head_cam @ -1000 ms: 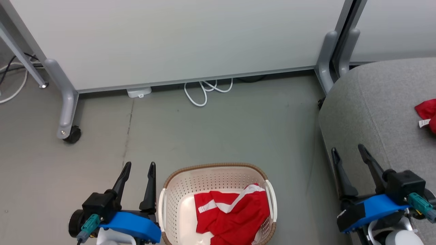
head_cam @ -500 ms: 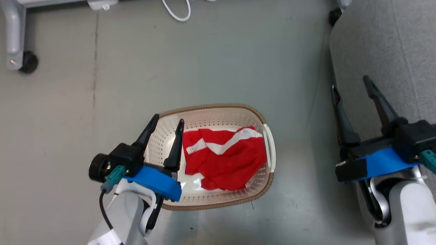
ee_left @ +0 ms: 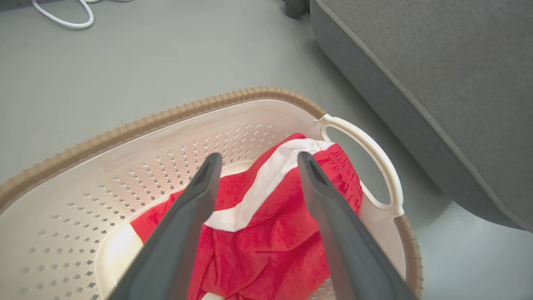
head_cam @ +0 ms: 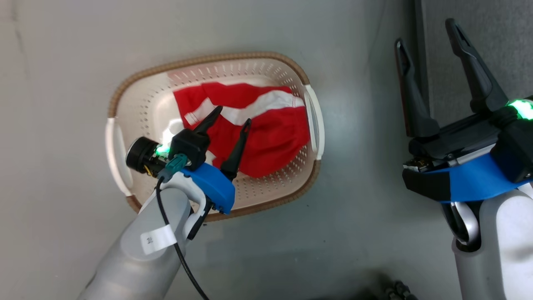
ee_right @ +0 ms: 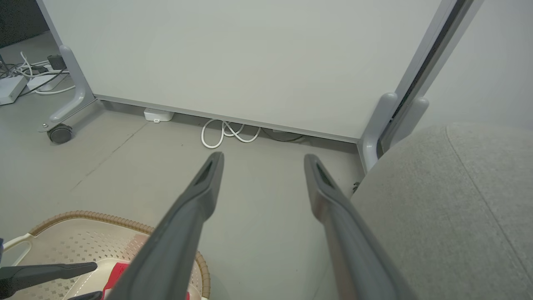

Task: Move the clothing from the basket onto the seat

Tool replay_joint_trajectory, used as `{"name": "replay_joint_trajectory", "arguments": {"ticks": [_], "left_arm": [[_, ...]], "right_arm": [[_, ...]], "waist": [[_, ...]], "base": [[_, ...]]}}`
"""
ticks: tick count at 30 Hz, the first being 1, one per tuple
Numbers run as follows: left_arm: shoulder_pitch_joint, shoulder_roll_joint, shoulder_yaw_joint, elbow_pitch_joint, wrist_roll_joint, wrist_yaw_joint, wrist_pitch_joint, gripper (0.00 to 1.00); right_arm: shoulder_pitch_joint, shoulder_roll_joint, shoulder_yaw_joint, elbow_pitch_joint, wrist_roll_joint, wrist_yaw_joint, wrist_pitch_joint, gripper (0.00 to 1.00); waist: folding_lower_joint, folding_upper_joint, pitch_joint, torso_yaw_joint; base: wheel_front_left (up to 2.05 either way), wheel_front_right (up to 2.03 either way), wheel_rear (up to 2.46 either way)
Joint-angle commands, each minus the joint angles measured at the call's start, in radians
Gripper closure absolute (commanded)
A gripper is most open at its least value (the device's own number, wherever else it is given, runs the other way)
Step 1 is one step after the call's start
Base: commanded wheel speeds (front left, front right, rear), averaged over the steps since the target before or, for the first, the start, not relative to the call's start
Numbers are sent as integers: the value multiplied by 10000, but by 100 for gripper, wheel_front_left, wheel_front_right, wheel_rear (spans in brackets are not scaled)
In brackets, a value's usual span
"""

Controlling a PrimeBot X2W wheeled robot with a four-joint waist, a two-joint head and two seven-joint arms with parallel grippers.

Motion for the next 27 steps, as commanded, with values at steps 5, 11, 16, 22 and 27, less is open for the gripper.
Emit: {"name": "replay_joint_trajectory", "arguments": {"ticks": [5,11,16,22,27], "left_arm": [[-958,267,-918,856,-214,-11,-30,0],[-1741,477,-1587,1654,-455,-11,-30,0],[-2317,586,-1893,2366,-559,-11,-30,0],[-2818,447,-2065,2988,-602,-11,-30,0],[-3281,273,-2488,3392,-486,-11,-30,0]], "right_arm": [[-221,192,103,-363,15,1,-113,0],[-42,366,117,-668,113,1,-296,0],[146,412,232,-764,192,1,-457,0],[508,427,178,-803,447,1,-585,0],[755,427,215,-789,666,1,-683,0]], "waist": [[-3,0,1187,-665],[-3,0,1725,-876],[-3,0,2013,-1078],[-3,0,2095,-1195],[-3,0,2105,-1303]], "base": [[0,0,0],[0,0,0],[0,0,0],[0,0,0],[0,0,0]]}}
